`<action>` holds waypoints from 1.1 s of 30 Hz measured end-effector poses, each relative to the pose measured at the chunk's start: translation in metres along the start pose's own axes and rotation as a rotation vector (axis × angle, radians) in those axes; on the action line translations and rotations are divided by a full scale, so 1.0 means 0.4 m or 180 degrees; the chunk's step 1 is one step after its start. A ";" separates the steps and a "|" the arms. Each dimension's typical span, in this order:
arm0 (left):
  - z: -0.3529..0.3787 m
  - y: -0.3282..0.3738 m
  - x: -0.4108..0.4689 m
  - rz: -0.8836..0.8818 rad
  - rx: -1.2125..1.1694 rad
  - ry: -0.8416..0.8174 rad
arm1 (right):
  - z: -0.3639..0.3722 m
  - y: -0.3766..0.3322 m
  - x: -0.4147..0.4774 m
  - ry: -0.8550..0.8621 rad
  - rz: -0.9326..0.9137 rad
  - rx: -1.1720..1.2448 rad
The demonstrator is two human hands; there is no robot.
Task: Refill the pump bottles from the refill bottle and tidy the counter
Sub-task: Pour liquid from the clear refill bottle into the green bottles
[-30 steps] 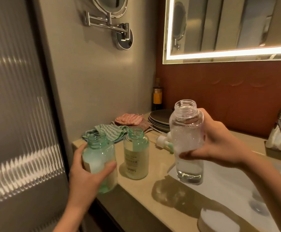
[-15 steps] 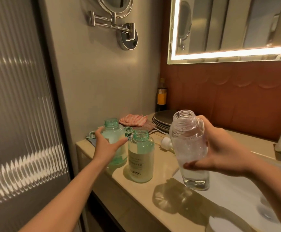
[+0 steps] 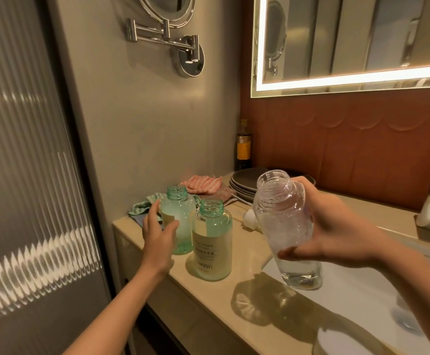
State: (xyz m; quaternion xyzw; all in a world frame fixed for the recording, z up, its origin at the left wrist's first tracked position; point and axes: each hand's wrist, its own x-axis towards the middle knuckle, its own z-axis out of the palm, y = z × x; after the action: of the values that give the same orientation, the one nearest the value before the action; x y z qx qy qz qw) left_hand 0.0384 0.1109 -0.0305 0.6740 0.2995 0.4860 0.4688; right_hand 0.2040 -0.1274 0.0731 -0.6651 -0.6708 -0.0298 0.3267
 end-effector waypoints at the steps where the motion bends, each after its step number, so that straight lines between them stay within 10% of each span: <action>1: 0.001 0.012 -0.027 0.0293 0.0092 0.0178 | 0.000 0.000 -0.001 -0.0004 0.0009 0.0000; 5: 0.019 0.053 -0.099 0.1251 0.0774 0.0252 | -0.003 0.000 -0.004 -0.0006 0.0072 -0.0007; 11: 0.043 0.085 -0.109 0.0647 0.0358 -0.0951 | -0.005 0.002 -0.005 -0.0016 0.0083 -0.0043; 19: 0.048 0.117 -0.169 0.0735 0.0493 -0.0282 | -0.011 0.003 -0.004 0.0036 0.0093 -0.0145; 26: 0.033 0.073 -0.162 0.0335 0.0074 -0.1168 | -0.015 0.005 -0.008 0.0011 0.0179 -0.0176; 33: 0.070 0.060 -0.280 0.0214 -0.0231 -0.0879 | -0.018 0.018 -0.010 0.0035 0.0312 -0.0297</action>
State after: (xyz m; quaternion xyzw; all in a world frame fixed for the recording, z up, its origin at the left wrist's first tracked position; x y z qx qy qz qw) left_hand 0.0244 -0.0041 -0.0526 0.7267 0.1917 0.4146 0.5131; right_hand 0.2132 -0.1335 0.0742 -0.7115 -0.6335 -0.0486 0.3001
